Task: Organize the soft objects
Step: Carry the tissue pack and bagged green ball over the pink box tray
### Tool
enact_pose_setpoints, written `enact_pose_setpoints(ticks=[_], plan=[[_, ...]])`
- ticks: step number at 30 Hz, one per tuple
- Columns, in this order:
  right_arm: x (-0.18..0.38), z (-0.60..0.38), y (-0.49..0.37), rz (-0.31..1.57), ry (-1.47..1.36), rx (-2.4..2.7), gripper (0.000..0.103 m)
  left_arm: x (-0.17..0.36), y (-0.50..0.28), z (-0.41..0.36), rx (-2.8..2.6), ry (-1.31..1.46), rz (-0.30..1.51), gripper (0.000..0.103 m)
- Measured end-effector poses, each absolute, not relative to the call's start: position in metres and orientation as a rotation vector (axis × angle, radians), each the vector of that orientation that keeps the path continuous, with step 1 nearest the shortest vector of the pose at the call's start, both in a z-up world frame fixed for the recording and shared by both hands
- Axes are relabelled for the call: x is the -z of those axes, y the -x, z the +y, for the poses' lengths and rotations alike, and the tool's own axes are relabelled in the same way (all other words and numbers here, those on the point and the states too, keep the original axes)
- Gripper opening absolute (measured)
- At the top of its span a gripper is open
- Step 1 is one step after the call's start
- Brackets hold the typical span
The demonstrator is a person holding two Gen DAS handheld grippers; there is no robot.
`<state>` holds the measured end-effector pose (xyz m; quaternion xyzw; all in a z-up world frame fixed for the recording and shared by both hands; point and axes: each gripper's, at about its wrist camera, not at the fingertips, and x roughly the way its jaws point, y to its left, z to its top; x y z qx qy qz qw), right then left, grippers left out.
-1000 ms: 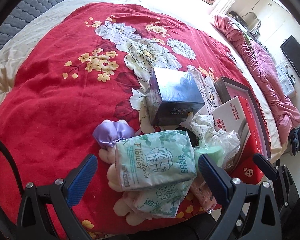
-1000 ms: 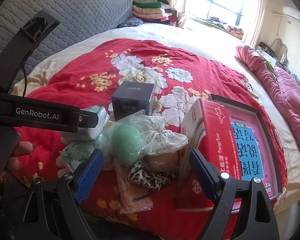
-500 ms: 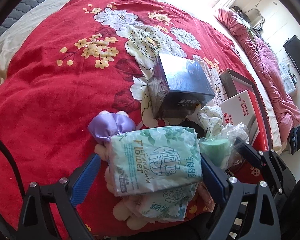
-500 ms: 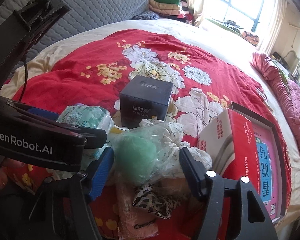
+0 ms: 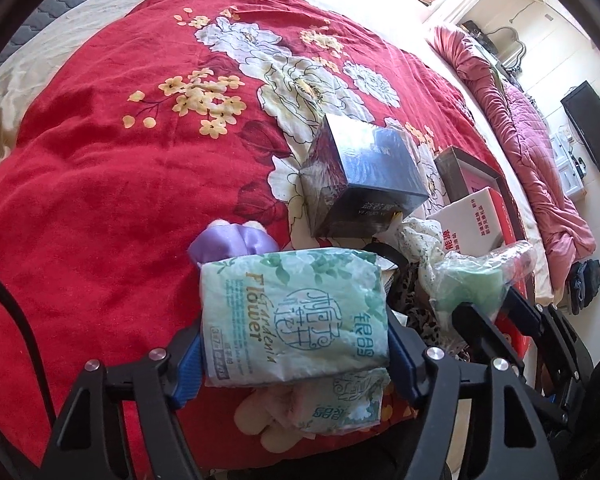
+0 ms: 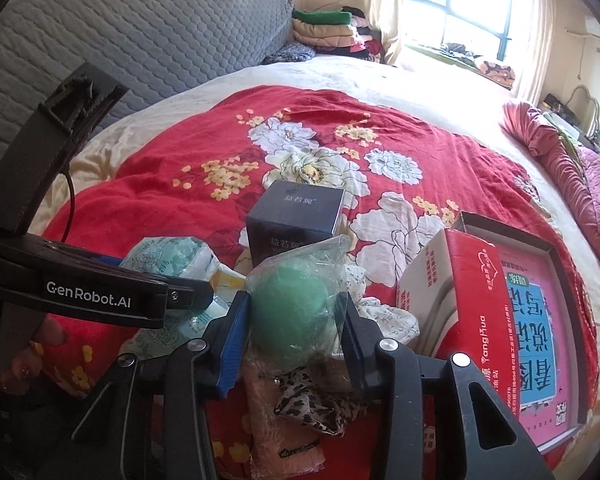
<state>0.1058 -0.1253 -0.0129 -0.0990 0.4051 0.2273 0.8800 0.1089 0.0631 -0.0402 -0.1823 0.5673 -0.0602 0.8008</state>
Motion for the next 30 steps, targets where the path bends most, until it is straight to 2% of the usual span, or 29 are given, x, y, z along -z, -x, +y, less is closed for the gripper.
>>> enact_pose_setpoints(ticks=[11,30], plan=[[-0.01,-0.146,-0.099,0.812,0.104,-0.447,0.044,0.004,-0.093,0.067,0.13,0.333,1.141,0.074],[-0.062,-0.252,-0.066,0.703,-0.045,-0.244,0.044,-0.052,-0.08,-0.034,0.278,0.161,1.058,0.074]])
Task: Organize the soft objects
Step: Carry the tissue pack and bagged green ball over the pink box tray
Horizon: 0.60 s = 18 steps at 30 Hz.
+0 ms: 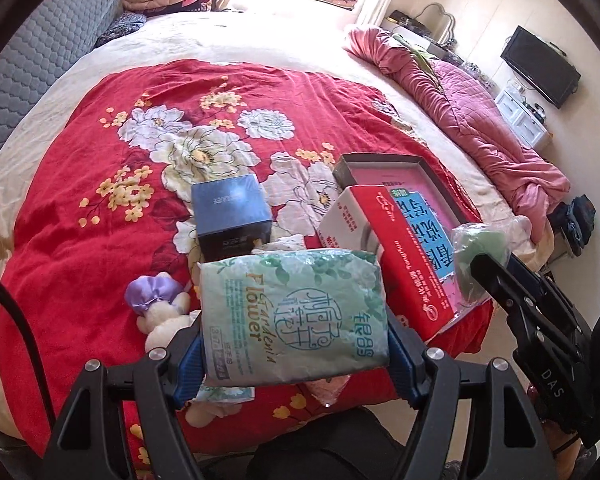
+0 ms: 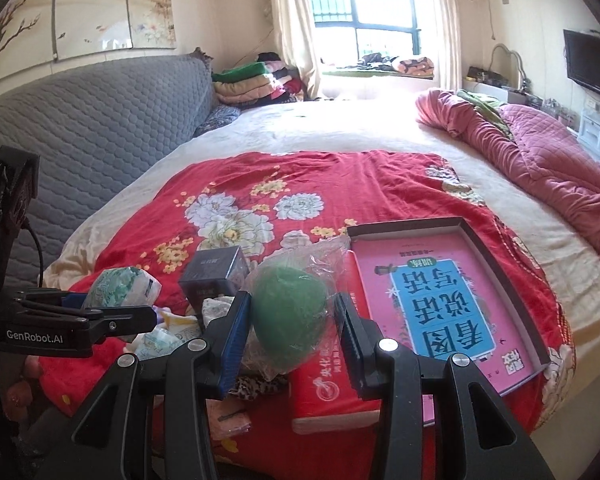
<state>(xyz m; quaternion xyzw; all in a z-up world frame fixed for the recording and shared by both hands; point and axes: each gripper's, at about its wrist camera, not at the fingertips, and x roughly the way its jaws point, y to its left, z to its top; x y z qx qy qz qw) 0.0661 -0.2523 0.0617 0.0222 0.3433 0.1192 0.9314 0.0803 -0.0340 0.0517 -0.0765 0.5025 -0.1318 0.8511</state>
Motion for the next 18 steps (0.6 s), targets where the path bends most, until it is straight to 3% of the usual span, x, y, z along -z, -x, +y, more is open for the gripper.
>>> enact_pose_setpoints(ticks=[18], plan=[[-0.067,-0.346,-0.052,0.644,-0.173,-0.016,0.044,-0.066,-0.099,-0.149,0.449,0.043,1.014,0.074]])
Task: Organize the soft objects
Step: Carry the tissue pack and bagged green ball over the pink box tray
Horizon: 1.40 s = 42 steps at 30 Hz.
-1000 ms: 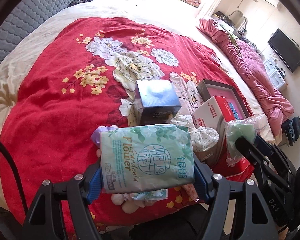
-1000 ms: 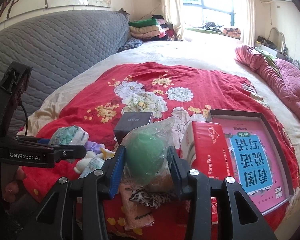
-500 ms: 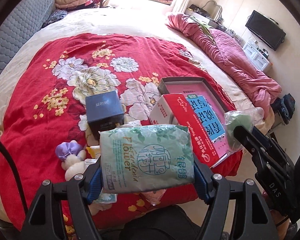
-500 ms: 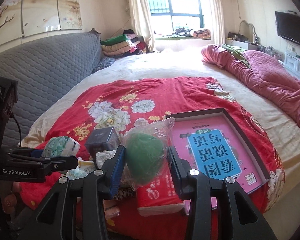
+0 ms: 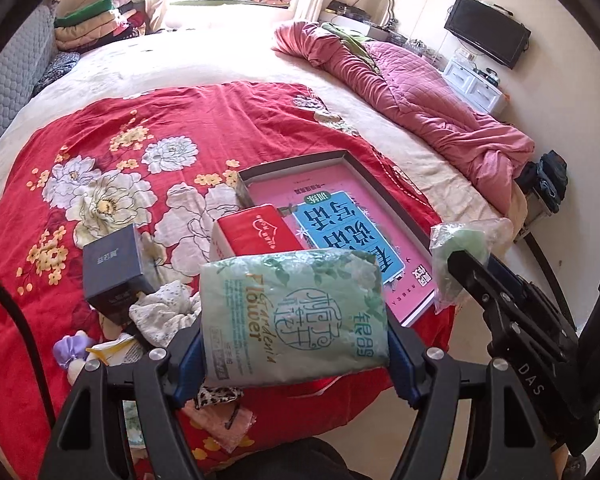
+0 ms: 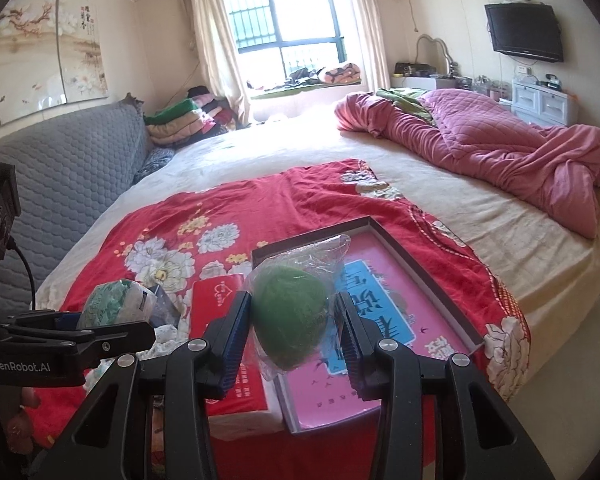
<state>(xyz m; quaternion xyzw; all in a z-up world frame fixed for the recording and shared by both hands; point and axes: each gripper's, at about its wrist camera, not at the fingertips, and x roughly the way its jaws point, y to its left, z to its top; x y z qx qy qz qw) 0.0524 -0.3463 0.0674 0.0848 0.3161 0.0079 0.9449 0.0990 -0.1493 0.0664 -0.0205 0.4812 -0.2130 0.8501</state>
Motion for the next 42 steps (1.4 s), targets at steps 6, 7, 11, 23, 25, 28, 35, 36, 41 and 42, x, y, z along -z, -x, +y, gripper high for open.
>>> enact_pose_setpoints(ticks=[6,7,11,23,25,28,35,36,41,42], plan=[[-0.055,-0.37,-0.052,0.663,-0.185,0.059,0.044,-0.061,-0.108,-0.181,0.483,-0.009,1.029,0.074],[-0.053,-0.374,-0.053,0.668,-0.18,0.069,0.044,-0.06,-0.109,-0.186,0.491,-0.019,1.032,0.074],[-0.043,-0.393,-0.054,0.683,-0.201,0.104,0.044,-0.053,-0.117,-0.212,0.52,-0.065,1.052,0.074],[-0.003,-0.427,-0.07,0.757,-0.188,0.153,0.044,-0.016,-0.142,-0.275,0.555,-0.195,1.154,0.074],[0.003,-0.43,-0.075,0.773,-0.189,0.158,0.044,-0.01,-0.145,-0.282,0.562,-0.202,1.178,0.074],[0.013,-0.435,-0.081,0.794,-0.192,0.16,0.044,0.0,-0.149,-0.289,0.569,-0.209,1.206,0.074],[0.034,-0.447,-0.091,0.835,-0.202,0.156,0.044,0.019,-0.161,-0.309,0.564,-0.289,1.249,0.074],[0.036,-0.448,-0.092,0.837,-0.203,0.156,0.044,0.021,-0.164,-0.31,0.559,-0.298,1.256,0.074],[0.044,-0.453,-0.097,0.854,-0.197,0.161,0.045,0.032,-0.171,-0.317,0.55,-0.333,1.294,0.074],[0.045,-0.454,-0.098,0.858,-0.193,0.16,0.045,0.032,-0.17,-0.318,0.548,-0.339,1.289,0.074]])
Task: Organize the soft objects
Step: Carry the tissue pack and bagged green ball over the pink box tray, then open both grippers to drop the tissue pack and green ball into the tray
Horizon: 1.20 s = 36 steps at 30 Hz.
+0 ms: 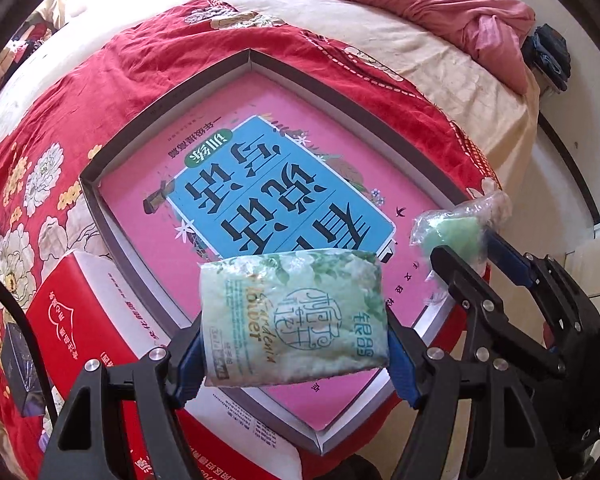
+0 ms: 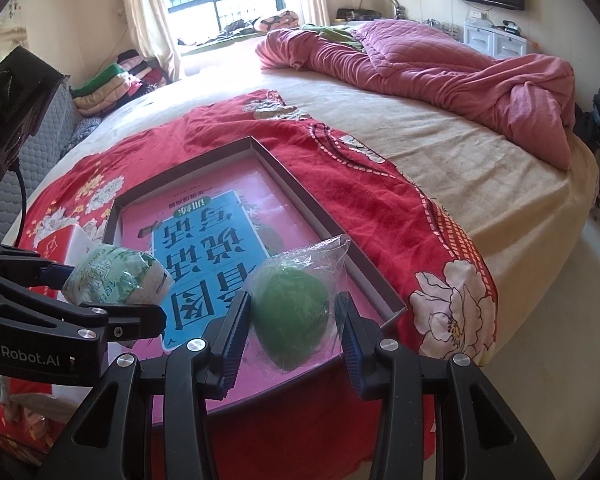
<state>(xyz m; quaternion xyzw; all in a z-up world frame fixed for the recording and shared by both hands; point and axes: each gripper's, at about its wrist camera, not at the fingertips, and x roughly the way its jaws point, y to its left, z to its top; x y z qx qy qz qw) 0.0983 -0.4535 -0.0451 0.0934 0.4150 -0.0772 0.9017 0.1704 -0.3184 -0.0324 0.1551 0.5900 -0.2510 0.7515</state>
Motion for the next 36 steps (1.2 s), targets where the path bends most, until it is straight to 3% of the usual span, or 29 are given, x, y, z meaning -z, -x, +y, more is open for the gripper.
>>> enact_pose_setpoints(ticks=[15,18,27,29,36], plan=[[0.064,-0.462,-0.117,0.904,-0.206,0.169,0.046,0.05,-0.172,-0.32,0.523,-0.38,1.339,0.075],[0.063,-0.464,-0.115,0.903,-0.215,0.167,0.055,0.05,-0.172,-0.321,0.533,-0.38,1.343,0.075],[0.058,-0.472,-0.11,0.887,-0.278,0.166,0.057,0.052,-0.171,-0.325,0.526,-0.425,1.333,0.075],[0.056,-0.475,-0.108,0.885,-0.291,0.171,0.063,0.053,-0.171,-0.326,0.52,-0.446,1.332,0.075],[0.038,-0.479,-0.099,0.844,-0.289,0.188,0.07,0.055,-0.166,-0.329,0.519,-0.478,1.323,0.078]])
